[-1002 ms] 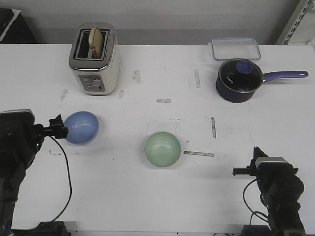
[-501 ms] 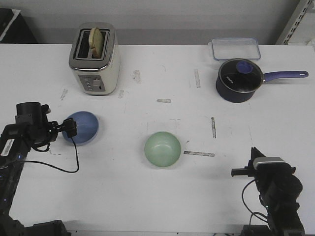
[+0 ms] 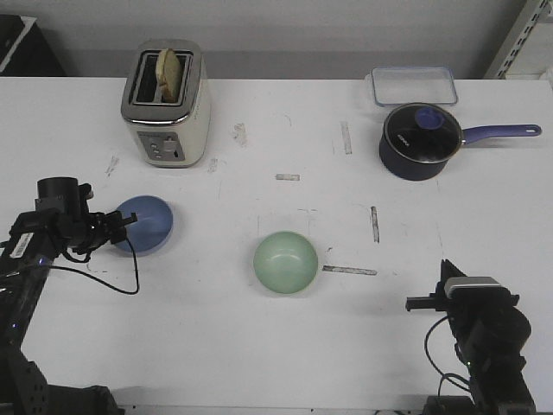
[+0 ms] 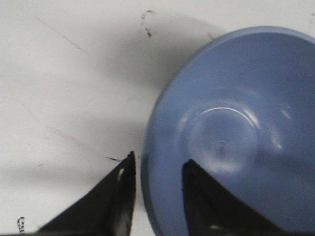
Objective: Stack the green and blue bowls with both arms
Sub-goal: 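Lift the blue bowl and carry it over the green bowl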
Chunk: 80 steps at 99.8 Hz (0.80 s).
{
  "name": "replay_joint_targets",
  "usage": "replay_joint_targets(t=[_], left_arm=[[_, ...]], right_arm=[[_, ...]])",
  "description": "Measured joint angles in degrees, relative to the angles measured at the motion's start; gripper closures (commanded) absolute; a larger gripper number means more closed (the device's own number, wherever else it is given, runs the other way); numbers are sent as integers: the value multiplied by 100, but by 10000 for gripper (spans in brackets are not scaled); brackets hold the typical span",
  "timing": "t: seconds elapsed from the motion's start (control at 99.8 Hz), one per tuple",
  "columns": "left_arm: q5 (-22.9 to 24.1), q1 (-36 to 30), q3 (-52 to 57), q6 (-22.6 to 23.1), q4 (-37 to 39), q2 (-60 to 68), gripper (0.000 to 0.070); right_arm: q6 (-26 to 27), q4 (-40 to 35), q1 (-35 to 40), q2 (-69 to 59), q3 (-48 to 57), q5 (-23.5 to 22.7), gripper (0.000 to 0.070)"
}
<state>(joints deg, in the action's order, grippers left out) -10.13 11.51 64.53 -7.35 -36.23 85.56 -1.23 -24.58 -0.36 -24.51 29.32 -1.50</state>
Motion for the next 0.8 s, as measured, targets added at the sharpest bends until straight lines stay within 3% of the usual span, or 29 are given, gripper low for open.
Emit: replay_joint_targets(t=[0.13, 0.351, 0.611, 0.802], left_arm=[[295, 66, 0, 20, 22, 0, 699], [304, 111, 0, 20, 24, 0, 699], [-337, 83, 638, -22, -278, -46, 699], [-688, -299, 1451, -229, -678, -586, 699]], right_arm=[[0, 0, 0, 0, -2, 0, 699], [0, 0, 0, 0, -2, 0, 699], [-2, 0, 0, 0, -2, 0, 699], [-2, 2, 0, 0, -2, 0, 699]])
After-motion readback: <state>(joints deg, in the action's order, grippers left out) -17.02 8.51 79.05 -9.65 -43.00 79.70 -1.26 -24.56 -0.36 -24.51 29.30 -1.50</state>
